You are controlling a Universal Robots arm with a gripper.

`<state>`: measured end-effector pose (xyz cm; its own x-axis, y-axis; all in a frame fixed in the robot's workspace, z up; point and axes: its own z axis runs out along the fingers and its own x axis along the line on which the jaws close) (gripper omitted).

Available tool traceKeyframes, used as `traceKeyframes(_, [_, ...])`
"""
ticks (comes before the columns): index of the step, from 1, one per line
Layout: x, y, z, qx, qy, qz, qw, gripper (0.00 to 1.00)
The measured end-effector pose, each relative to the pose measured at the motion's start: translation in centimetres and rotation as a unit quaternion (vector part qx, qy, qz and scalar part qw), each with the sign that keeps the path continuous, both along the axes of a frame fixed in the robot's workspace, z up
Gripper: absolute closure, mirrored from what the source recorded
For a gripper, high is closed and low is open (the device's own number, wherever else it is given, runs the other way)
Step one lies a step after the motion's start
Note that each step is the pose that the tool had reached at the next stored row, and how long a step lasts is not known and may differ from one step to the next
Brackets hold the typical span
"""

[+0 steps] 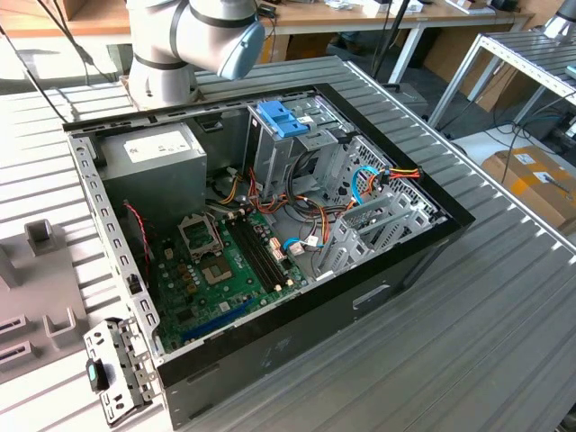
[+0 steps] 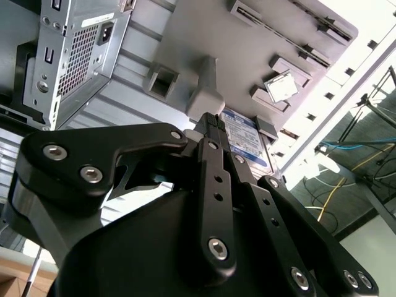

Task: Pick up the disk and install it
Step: 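Reach for the disk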

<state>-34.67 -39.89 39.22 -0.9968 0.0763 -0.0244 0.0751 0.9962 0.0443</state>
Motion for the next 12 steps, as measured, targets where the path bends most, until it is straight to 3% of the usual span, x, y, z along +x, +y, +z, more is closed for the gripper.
traceKeyframes(12, [-1.34, 0.00, 0.00, 0.0000, 0.0000, 0.000, 1.00000, 0.89])
